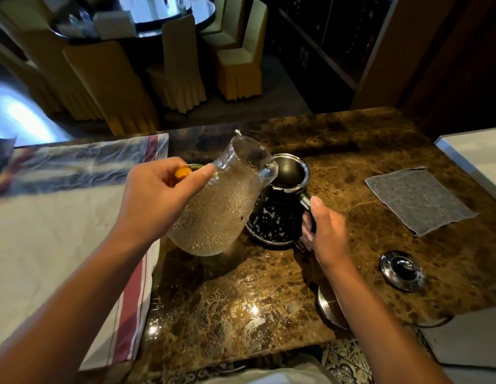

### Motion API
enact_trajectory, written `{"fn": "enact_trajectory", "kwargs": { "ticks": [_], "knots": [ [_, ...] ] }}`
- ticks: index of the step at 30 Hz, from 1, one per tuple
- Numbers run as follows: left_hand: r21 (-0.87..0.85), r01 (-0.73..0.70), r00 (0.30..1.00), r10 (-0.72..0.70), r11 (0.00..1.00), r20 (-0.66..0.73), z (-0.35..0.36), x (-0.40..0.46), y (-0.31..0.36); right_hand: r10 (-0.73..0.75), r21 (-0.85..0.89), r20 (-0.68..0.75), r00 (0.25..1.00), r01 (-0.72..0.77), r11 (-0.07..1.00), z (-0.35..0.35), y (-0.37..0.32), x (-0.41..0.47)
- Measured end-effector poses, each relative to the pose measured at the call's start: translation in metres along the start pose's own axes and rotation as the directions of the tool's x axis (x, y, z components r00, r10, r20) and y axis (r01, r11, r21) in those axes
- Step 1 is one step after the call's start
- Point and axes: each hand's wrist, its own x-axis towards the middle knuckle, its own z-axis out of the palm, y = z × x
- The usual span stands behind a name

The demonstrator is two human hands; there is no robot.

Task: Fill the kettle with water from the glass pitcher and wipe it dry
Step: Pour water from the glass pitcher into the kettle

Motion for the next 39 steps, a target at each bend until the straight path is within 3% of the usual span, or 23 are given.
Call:
{"fn": "enact_trajectory", "kwargs": {
  "ticks": [6,20,28,39],
  "knots": [
    [0.18,-0.142,0.989,0.132,0.973,0.067,-0.003,0.028,0.019,-0.019,-0.004,-0.038,0.999,0.019,1.0,0.001,0.005,0.002],
    [0.197,-0.127,0.971,0.082,0.972,0.223,-0.003,0.045,0.026,-0.041,0.024,-0.013,0.999,0.042,0.999,-0.001,0.009,0.004],
    [0.435,-0.329,0.903,0.145,0.838,0.404,-0.011,0.061,0.042,-0.029,0.052,-0.001,1.0,0.029,0.998,0.002,0.01,0.005],
    [0.539,-0.402,0.849,0.081,0.74,0.522,-0.013,0.071,0.042,-0.01,0.069,0.025,1.0,0.009,0.998,0.002,0.01,0.004]
  ]
}}
